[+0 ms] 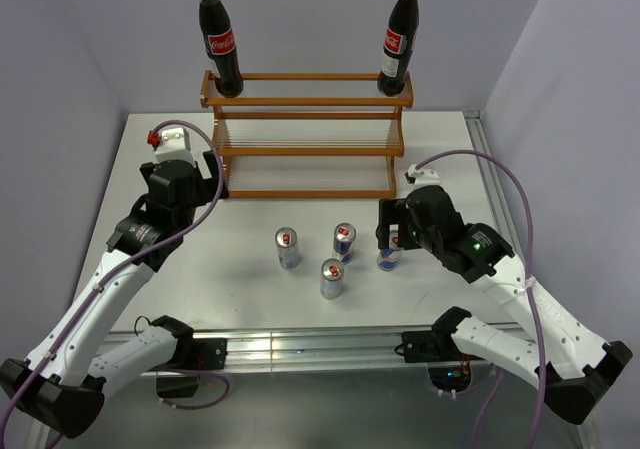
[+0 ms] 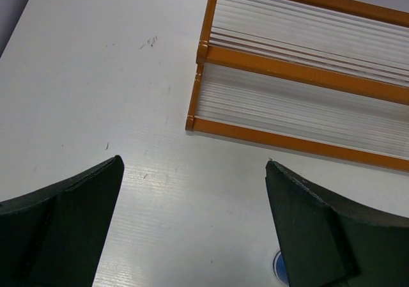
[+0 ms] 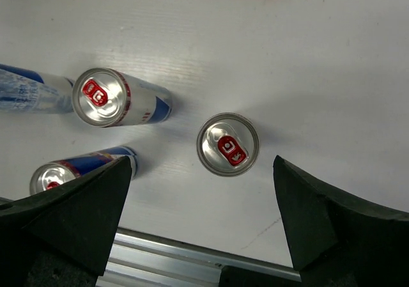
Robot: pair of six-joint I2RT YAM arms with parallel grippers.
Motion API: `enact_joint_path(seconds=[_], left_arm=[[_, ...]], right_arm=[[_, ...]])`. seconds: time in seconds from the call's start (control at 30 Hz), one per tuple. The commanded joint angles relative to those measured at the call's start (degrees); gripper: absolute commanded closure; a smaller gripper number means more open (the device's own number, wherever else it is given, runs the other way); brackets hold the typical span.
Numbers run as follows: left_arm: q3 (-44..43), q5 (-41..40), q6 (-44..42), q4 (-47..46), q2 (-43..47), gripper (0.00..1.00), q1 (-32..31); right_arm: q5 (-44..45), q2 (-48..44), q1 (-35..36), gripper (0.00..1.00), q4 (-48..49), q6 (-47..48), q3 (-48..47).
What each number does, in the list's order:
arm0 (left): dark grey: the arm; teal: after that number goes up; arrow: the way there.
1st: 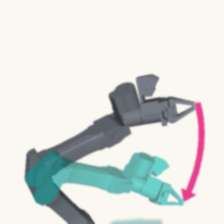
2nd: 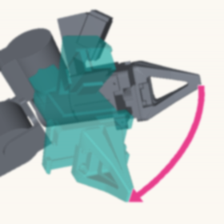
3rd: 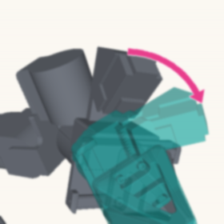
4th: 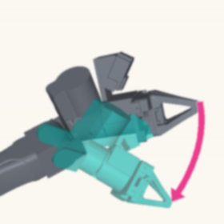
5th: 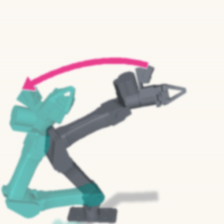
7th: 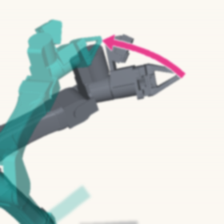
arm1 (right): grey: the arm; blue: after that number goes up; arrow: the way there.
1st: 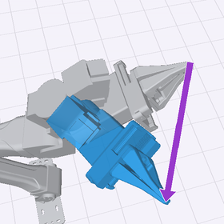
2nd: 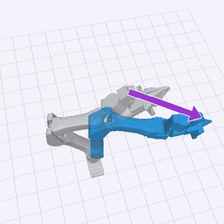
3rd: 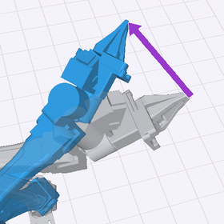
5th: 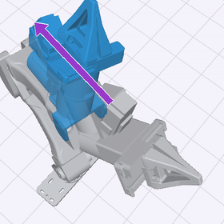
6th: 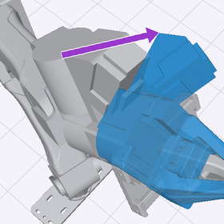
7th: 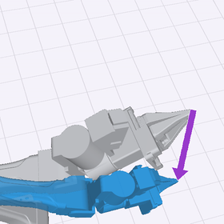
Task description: Place and organize the beverage onto the shelf
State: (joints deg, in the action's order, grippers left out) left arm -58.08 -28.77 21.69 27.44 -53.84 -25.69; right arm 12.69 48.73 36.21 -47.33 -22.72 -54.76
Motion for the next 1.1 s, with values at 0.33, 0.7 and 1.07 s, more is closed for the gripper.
enact_joint_path(seconds=[0.33, 0.7, 1.07], left_arm=[[-0.7, 0.9, -0.8, -0.5, -0.9, 0.01, 0.2], [-0.9, 2.4, -1.4, -0.3, -1.9, 0.01, 0.2], [-4.6, 5.5, -1.2, 2.8, -3.1, 0.0, 0.2]], right_arm=[[6.5, 8.3, 0.6, 0.09, -1.2, -7.9, 2.6], [9.0, 14.5, 0.5, 0.29, -1.8, -10.0, 3.3], [8.1, 14.8, 0.4, 0.85, -3.1, -8.4, 0.8]])
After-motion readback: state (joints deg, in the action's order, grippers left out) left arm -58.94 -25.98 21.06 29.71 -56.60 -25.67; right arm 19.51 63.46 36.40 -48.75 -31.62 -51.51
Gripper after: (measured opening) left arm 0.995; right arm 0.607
